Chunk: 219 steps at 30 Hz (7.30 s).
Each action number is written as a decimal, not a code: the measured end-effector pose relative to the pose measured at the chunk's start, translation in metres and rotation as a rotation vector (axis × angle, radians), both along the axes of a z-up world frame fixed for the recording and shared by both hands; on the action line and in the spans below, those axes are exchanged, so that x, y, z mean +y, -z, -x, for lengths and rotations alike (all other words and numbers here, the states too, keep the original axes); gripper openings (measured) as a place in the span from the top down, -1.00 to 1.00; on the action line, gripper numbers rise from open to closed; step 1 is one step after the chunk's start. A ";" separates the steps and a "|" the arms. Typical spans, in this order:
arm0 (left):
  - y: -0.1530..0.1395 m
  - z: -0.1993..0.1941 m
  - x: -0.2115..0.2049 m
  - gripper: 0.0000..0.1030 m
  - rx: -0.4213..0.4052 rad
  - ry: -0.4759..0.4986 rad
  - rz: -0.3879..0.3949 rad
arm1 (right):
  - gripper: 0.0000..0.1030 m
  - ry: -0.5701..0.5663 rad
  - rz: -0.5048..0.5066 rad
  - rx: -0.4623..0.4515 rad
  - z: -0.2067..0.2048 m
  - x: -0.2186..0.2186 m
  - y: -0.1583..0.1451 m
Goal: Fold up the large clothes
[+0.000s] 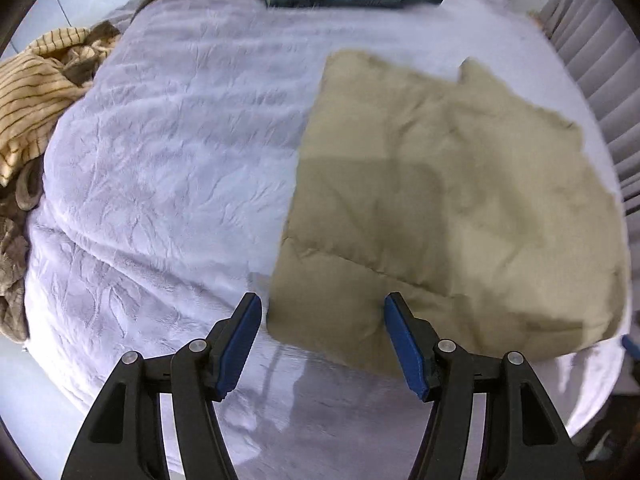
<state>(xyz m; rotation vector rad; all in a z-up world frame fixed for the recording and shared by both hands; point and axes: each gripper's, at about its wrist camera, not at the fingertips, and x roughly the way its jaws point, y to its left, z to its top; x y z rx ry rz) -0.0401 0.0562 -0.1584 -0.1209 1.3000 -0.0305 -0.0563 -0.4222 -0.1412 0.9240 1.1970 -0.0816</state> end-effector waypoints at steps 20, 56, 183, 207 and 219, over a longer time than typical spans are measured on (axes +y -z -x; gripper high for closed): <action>-0.116 -0.002 -0.066 -0.27 -0.202 0.001 -0.051 | -0.51 -0.364 0.297 -0.205 -0.049 0.024 -0.111; -0.061 -0.044 -0.016 -1.00 -0.130 0.014 0.061 | -0.82 -0.365 0.459 -0.125 -0.020 0.065 -0.096; -0.035 -0.155 -0.468 -0.50 -0.269 0.691 -0.033 | 0.48 0.248 0.207 -0.063 0.125 -0.160 0.019; -0.064 -0.134 -0.452 -0.54 -0.274 0.658 -0.074 | 0.48 -0.012 0.163 0.028 0.050 -0.127 0.086; -0.083 -0.102 -0.411 -0.54 -0.174 0.557 -0.101 | 0.40 -0.094 0.068 0.034 0.034 -0.141 0.081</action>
